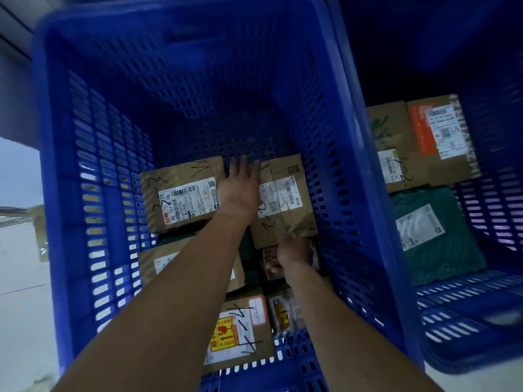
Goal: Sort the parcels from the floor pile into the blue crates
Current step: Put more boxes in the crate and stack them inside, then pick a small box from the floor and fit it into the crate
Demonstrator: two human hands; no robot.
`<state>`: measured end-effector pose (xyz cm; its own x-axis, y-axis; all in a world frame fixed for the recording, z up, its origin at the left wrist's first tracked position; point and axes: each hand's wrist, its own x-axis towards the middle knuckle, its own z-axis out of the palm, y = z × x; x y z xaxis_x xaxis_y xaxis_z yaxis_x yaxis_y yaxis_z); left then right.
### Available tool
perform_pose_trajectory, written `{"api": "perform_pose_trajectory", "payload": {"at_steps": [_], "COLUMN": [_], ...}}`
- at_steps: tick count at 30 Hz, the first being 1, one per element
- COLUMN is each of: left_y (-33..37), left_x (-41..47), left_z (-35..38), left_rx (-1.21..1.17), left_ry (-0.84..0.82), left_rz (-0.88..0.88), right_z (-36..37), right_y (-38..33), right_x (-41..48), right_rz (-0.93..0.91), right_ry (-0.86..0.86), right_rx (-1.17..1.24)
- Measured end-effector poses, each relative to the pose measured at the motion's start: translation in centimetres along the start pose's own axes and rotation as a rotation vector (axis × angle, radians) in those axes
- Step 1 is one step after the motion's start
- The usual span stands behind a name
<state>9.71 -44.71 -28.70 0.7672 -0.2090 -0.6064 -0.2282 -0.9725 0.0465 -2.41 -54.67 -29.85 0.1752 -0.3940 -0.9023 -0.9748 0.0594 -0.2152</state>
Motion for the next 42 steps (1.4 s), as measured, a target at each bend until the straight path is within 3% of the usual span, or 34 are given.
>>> {"api": "perform_pose_trajectory", "payload": {"at_steps": [5, 10, 15, 20, 29, 39, 42], "left_y": [-0.8, -2.0, -3.7, -5.8, -11.8, -16.8, -15.9], "left_x": [-3.9, -9.5, -16.2, -24.0, -32.2, -33.2, -37.6], "left_z": [-0.4, -4.7, -8.5, -11.9, -16.3, -16.3, -18.1], "left_rx": [-0.158, -0.323, -0.524, -0.704, -0.839, -0.839, -0.826], "left_ry": [-0.135, -0.164, -0.197, -0.235, -0.200, -0.163, -0.120], "left_rz": [0.080, 0.100, 0.082, 0.015, 0.043, 0.047, 0.030], "right_z": [-1.2, -2.6, -3.9, -4.1, -4.4, -3.0, -3.6], "right_y": [-0.2, 0.7, 1.2, 2.2, 0.2, 2.6, 3.2], "right_x": [-2.8, -9.5, -16.9, -21.0, -35.9, -40.3, -41.1], "right_rz": [0.060, 0.051, -0.088, -0.363, -0.510, -0.676, -0.714], "right_ry": [-0.083, -0.111, -0.078, -0.089, -0.100, -0.039, -0.024], "right_rx": [-0.014, -0.051, -0.178, -0.502, -0.693, -0.905, -0.948]}}
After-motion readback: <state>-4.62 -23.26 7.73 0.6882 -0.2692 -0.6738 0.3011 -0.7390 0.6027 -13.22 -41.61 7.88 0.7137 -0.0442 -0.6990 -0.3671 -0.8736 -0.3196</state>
